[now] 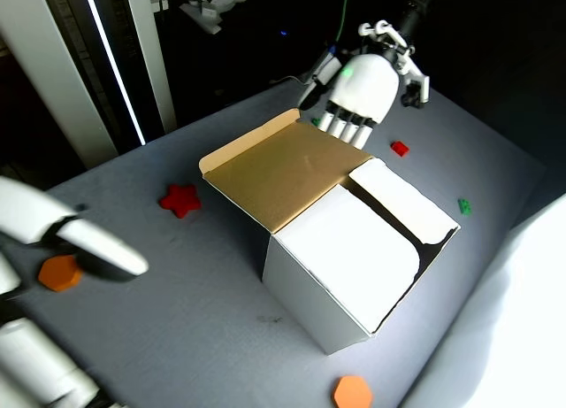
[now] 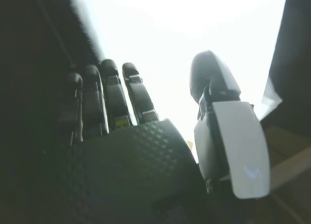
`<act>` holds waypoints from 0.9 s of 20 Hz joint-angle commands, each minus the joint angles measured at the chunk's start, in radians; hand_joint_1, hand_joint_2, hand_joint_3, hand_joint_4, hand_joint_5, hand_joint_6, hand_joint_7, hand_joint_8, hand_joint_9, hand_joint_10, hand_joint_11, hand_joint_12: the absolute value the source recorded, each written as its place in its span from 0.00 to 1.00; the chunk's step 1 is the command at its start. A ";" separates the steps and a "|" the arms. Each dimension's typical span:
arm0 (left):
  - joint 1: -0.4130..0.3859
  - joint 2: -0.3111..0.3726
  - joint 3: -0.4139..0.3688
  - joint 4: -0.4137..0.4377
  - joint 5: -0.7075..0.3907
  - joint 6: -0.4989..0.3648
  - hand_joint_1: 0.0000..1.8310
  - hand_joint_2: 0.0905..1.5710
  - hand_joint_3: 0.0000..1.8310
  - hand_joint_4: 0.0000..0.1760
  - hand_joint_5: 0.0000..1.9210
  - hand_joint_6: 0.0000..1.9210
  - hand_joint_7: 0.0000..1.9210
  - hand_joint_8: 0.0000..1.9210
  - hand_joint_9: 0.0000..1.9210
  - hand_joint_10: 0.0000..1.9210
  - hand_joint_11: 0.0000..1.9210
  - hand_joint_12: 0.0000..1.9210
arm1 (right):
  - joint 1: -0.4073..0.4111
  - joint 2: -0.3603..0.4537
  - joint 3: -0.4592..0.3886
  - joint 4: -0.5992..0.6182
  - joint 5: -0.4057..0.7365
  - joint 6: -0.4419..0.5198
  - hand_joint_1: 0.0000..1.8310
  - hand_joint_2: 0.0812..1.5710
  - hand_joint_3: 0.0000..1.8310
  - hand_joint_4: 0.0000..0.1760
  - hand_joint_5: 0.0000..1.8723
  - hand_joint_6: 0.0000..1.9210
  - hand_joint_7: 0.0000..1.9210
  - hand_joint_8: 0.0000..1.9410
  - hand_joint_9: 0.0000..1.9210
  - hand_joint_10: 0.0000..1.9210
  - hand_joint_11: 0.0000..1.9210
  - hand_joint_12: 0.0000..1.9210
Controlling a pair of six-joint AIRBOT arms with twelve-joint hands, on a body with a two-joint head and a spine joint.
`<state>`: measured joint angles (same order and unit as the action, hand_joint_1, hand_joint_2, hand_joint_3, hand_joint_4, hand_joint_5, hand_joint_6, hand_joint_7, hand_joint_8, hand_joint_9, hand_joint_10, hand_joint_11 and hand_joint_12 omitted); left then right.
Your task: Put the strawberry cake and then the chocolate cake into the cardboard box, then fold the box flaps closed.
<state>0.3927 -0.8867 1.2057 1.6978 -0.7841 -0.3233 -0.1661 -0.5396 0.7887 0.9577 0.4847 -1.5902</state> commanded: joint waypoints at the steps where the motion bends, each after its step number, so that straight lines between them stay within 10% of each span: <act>1: -0.005 0.002 -0.007 -0.063 -0.017 0.004 0.00 0.80 0.00 0.00 0.12 0.00 0.13 0.00 0.13 0.00 0.00 0.40 | 0.013 0.010 -0.002 -0.034 0.073 0.005 0.00 0.80 0.00 0.00 0.04 0.01 0.06 0.00 0.04 0.01 0.00 0.00; 9: -0.206 0.032 0.009 -0.042 -0.107 -0.102 0.00 0.80 0.00 0.00 0.13 0.00 0.13 0.00 0.13 0.00 0.00 0.39 | 0.011 0.008 -0.012 -0.033 0.083 0.011 0.00 0.82 0.00 0.00 0.04 0.01 0.07 0.01 0.06 0.02 0.02 0.02; 12: -0.332 0.037 0.060 -0.023 -0.155 -0.150 0.00 0.80 0.00 0.00 0.13 0.00 0.14 0.00 0.13 0.00 0.00 0.41 | 0.014 0.008 -0.012 -0.033 0.095 0.017 0.00 0.82 0.00 0.00 0.06 0.00 0.07 0.00 0.06 0.01 0.00 0.17; 18: -0.454 -0.063 0.220 0.012 -0.167 -0.155 0.00 0.80 0.00 0.00 0.13 0.00 0.14 0.00 0.13 0.00 0.00 0.42 | 0.022 0.005 -0.012 -0.033 0.096 0.020 0.00 0.82 0.00 0.00 0.04 0.00 0.07 0.00 0.07 0.01 0.00 0.03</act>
<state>-0.0460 -0.9699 1.4445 1.7908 -0.9501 -0.4759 -0.1589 -0.5468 0.7746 0.9543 0.4858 -1.5757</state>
